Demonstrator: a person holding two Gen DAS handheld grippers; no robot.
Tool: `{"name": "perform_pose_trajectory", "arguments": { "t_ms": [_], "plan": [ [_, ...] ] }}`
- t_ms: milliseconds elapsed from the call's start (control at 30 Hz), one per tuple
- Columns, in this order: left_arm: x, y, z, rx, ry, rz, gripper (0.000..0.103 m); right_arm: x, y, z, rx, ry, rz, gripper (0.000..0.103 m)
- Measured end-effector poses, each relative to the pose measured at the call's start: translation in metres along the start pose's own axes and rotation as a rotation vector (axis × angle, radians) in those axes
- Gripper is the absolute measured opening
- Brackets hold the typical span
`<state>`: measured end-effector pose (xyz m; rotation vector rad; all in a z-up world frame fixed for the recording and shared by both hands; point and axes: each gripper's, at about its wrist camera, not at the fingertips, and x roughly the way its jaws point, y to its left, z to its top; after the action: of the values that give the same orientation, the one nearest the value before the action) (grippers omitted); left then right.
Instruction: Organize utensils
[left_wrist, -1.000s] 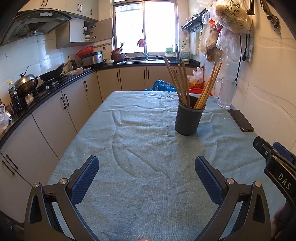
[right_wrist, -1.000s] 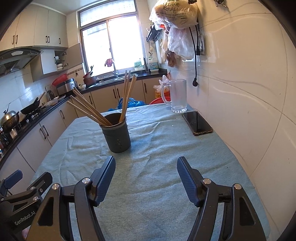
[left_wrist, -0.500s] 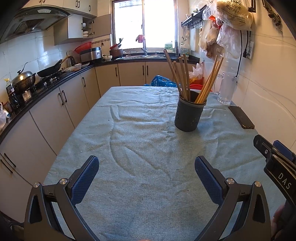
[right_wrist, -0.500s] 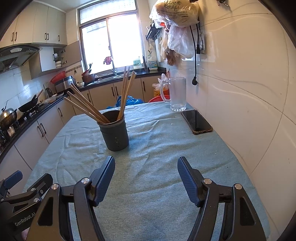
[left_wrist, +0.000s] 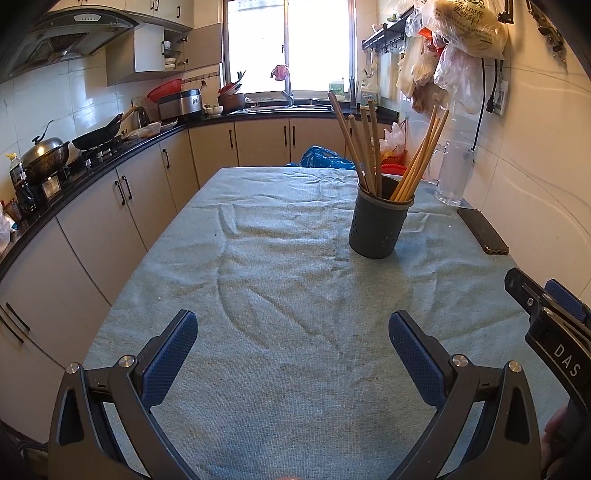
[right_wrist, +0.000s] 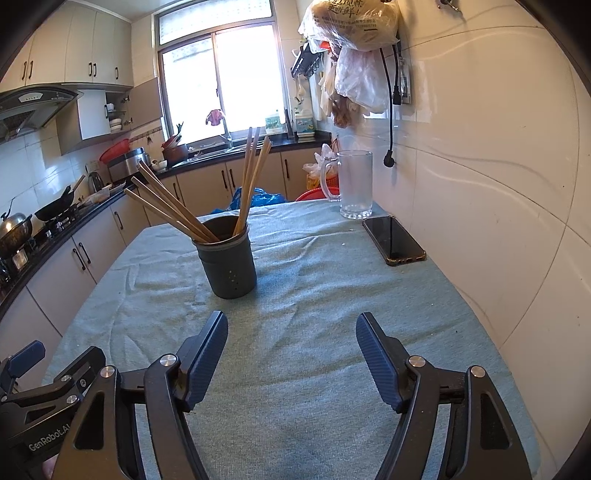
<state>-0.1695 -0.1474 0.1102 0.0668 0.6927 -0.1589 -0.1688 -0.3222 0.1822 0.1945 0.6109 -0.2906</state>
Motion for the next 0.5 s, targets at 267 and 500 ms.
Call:
{"name": "perform_pose_trajectory", "arguments": {
  "t_ms": [267, 500],
  "plan": [
    [0.0016, -0.0012, -0.0021, 0.006, 0.003, -0.001, 0.103, 0.0006, -0.0001, 0.0002, -0.001, -0.001, 0.000, 0.077],
    [0.0014, -0.0019, -0.0029, 0.009, 0.003, 0.000, 0.103, 0.0023, -0.0008, -0.0001, 0.001, 0.002, -0.004, 0.077]
  ]
}}
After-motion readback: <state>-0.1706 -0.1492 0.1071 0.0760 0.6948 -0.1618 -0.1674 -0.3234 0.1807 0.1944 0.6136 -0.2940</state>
